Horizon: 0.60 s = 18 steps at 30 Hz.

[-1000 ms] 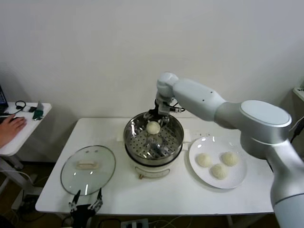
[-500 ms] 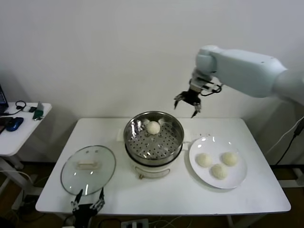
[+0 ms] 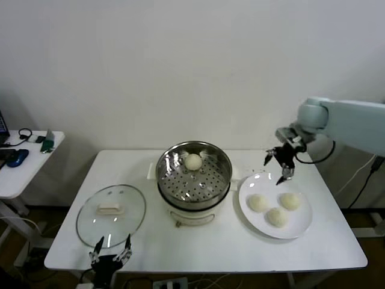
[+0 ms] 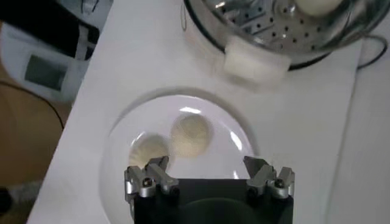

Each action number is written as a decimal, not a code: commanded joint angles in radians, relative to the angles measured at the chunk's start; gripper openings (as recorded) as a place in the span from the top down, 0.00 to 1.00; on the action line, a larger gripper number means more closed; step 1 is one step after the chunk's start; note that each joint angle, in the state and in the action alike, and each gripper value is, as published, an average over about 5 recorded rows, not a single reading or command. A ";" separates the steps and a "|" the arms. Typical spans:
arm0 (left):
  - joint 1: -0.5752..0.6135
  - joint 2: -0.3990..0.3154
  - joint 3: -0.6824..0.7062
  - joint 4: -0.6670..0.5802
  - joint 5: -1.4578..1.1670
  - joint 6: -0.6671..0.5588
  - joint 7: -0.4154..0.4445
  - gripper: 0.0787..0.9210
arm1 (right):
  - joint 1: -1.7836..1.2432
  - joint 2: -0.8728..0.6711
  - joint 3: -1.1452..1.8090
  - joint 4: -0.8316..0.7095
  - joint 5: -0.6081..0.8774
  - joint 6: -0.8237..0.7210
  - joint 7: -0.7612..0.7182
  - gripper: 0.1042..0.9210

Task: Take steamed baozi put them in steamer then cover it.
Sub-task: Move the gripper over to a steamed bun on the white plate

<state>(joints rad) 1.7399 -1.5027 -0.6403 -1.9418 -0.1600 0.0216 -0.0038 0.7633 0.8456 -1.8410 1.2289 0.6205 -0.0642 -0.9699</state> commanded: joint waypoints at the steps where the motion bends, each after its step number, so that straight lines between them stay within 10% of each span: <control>1: 0.004 -0.001 -0.002 -0.005 0.000 0.000 0.000 0.12 | -0.162 -0.047 0.067 0.044 -0.047 -0.174 0.103 0.12; 18: 0.024 -0.003 -0.004 0.002 0.006 -0.011 -0.003 0.12 | -0.359 0.068 0.237 -0.091 -0.134 -0.204 0.164 0.12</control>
<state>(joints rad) 1.7633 -1.5051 -0.6452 -1.9402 -0.1552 0.0122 -0.0063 0.4826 0.8966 -1.6599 1.1648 0.5186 -0.2312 -0.8368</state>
